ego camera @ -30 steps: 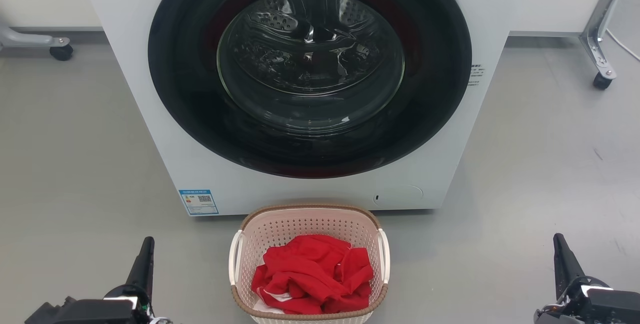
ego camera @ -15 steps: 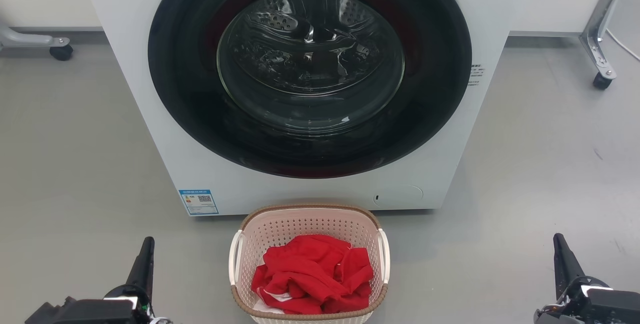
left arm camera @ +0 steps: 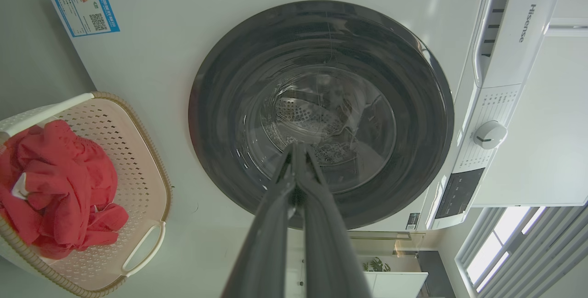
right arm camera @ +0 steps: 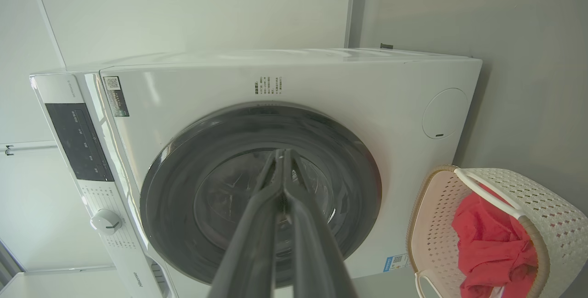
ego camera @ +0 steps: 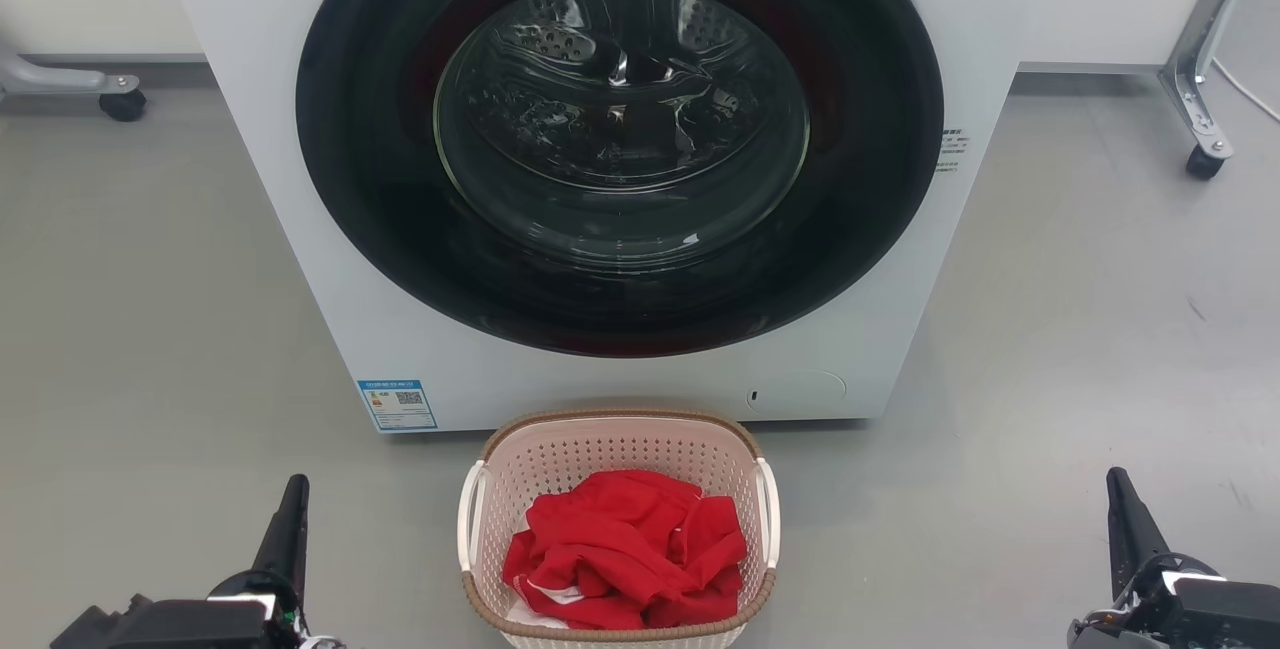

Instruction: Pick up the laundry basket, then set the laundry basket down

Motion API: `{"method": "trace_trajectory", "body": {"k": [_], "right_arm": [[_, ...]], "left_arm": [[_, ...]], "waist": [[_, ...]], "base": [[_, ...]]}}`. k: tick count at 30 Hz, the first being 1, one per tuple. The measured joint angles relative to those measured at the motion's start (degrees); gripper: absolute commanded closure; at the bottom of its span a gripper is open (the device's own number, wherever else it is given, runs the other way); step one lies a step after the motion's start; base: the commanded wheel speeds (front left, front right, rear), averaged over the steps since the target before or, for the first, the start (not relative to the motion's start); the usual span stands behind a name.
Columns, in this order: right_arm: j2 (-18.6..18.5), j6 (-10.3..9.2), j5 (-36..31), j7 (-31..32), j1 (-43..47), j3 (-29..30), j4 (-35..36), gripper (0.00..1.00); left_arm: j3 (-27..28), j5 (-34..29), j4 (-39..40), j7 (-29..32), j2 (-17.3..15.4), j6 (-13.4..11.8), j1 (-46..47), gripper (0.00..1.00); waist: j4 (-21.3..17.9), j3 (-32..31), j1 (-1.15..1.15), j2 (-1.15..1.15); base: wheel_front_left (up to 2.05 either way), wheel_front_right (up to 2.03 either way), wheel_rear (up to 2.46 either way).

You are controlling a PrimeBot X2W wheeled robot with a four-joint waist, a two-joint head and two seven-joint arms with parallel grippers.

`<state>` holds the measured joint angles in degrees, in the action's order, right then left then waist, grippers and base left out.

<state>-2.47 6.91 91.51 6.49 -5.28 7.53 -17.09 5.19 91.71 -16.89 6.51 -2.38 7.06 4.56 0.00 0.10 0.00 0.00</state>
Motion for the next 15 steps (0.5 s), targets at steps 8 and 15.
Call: {"method": "trace_trajectory", "body": {"k": [8,15], "right_arm": [[0.00,0.00,0.00,0.00,0.00,0.00,0.00,1.00],[0.00,0.00,0.00,0.00,0.00,0.00,0.00,1.00]], "left_arm": [[0.00,0.00,-0.01,0.00,0.01,0.00,0.00,1.00],[-0.01,0.00,-0.01,0.00,0.01,0.00,0.00,1.00]], "waist": [[0.00,0.00,0.00,0.00],[0.00,0.00,0.00,0.00]], "base": [[0.00,0.00,0.00],[0.00,0.00,0.00]]}}
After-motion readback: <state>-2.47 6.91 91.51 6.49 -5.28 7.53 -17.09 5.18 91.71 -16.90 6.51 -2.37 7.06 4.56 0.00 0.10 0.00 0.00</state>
